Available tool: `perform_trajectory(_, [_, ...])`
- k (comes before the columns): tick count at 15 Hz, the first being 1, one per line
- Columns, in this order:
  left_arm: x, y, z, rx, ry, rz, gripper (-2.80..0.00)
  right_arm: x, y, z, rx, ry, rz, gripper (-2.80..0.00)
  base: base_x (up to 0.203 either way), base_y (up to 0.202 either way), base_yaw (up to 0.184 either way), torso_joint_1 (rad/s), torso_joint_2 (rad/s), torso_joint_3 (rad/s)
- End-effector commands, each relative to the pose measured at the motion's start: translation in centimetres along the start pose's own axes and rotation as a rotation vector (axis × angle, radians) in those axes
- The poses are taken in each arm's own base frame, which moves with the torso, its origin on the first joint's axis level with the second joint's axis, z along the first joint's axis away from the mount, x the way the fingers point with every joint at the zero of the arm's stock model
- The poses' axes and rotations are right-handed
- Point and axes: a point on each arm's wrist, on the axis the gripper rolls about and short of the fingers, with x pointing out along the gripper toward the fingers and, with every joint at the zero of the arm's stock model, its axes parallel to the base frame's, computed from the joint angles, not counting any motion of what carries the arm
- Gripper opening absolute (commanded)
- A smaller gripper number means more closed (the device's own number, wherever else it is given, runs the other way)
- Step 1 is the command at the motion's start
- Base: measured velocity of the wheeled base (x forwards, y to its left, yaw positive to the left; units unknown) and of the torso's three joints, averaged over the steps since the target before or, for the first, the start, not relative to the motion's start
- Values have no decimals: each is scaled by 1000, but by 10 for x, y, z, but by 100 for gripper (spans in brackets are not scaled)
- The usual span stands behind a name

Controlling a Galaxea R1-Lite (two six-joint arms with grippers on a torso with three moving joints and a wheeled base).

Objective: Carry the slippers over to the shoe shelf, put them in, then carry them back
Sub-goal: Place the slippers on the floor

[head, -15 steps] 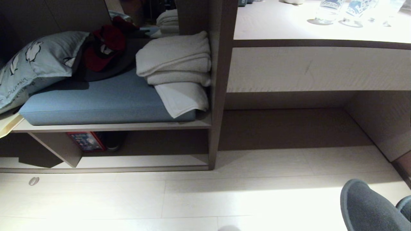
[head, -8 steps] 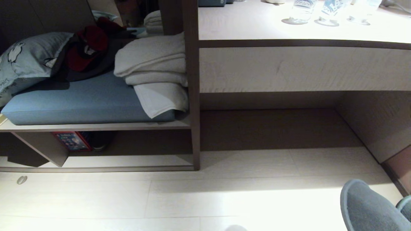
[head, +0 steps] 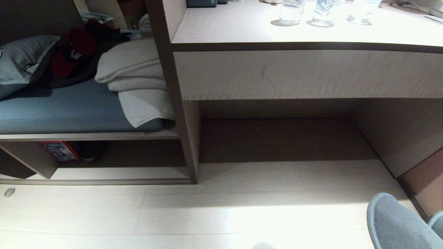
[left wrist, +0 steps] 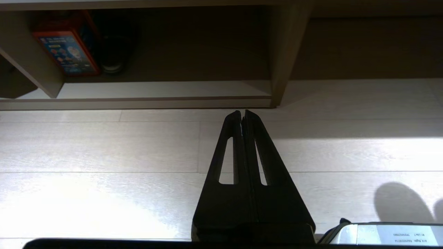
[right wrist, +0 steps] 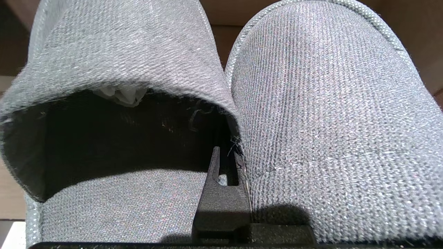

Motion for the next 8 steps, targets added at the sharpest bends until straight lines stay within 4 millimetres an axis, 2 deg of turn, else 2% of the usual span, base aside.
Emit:
perform_trajectory(1, [0, 0, 0, 0, 0, 1, -280, 0, 0, 0, 0, 3, 0, -280, 0, -199, 0, 0, 0, 2])
perform_trajectory(8, [0, 0, 0, 0, 0, 0, -280, 0, 0, 0, 0, 3, 0, -280, 0, -199, 3, 5, 5, 1])
